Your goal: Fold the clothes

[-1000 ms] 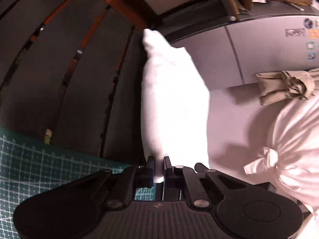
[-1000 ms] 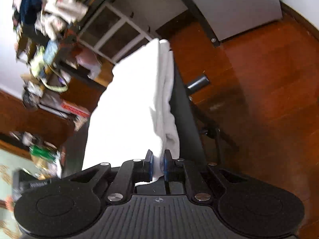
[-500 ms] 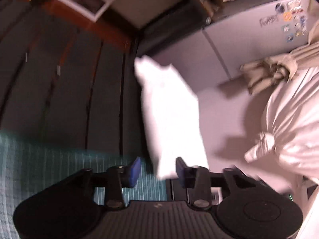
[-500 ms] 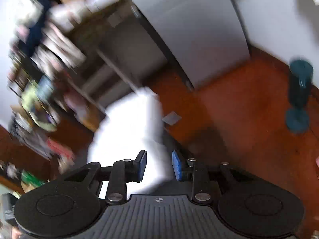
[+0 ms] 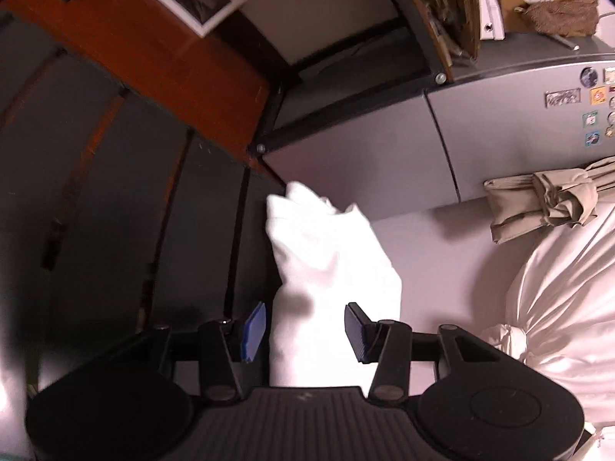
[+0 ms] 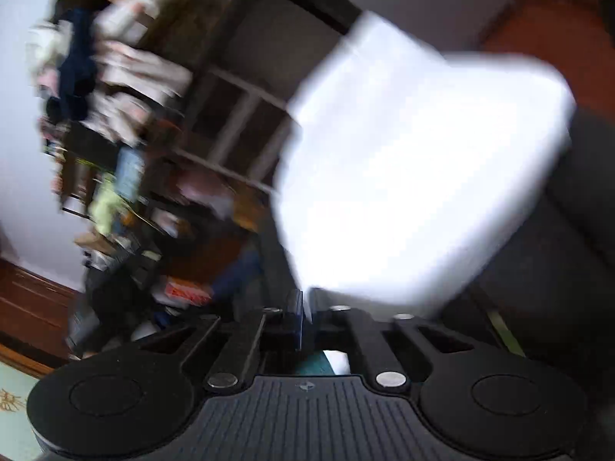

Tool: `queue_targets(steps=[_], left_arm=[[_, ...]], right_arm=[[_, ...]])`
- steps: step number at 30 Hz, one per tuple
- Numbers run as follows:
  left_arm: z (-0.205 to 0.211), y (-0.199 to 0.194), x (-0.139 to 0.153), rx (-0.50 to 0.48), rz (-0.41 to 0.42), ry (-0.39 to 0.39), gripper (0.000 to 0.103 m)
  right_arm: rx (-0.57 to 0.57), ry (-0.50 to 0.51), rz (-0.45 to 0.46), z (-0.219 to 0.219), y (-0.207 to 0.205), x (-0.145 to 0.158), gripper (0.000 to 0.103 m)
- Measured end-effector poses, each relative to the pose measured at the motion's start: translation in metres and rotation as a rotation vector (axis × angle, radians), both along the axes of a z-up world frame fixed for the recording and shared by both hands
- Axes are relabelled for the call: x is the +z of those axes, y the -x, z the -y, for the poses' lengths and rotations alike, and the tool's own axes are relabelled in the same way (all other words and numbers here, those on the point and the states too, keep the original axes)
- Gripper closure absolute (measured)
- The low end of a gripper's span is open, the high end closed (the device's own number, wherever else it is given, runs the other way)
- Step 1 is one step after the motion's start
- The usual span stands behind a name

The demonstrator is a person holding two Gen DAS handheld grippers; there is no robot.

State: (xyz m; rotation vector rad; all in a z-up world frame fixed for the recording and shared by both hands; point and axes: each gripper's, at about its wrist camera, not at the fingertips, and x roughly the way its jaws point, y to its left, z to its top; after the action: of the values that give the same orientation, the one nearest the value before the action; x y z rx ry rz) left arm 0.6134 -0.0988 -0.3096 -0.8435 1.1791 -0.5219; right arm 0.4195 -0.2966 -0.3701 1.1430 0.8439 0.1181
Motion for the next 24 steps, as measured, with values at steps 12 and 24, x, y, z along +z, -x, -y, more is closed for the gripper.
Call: queue_targets(steps=[12, 24], left_arm=[[0.024, -0.031, -0.022, 0.03, 0.025, 0.008, 0.065], [0.035, -0.057, 0.01, -0.009, 0.206, -0.082, 0.101]], right_arm=[[-0.079, 0.067, 0.134, -0.007, -0.005, 0.029, 0.101], [-0.03, -0.034, 0.035, -0.004, -0.016, -0.004, 0.103]])
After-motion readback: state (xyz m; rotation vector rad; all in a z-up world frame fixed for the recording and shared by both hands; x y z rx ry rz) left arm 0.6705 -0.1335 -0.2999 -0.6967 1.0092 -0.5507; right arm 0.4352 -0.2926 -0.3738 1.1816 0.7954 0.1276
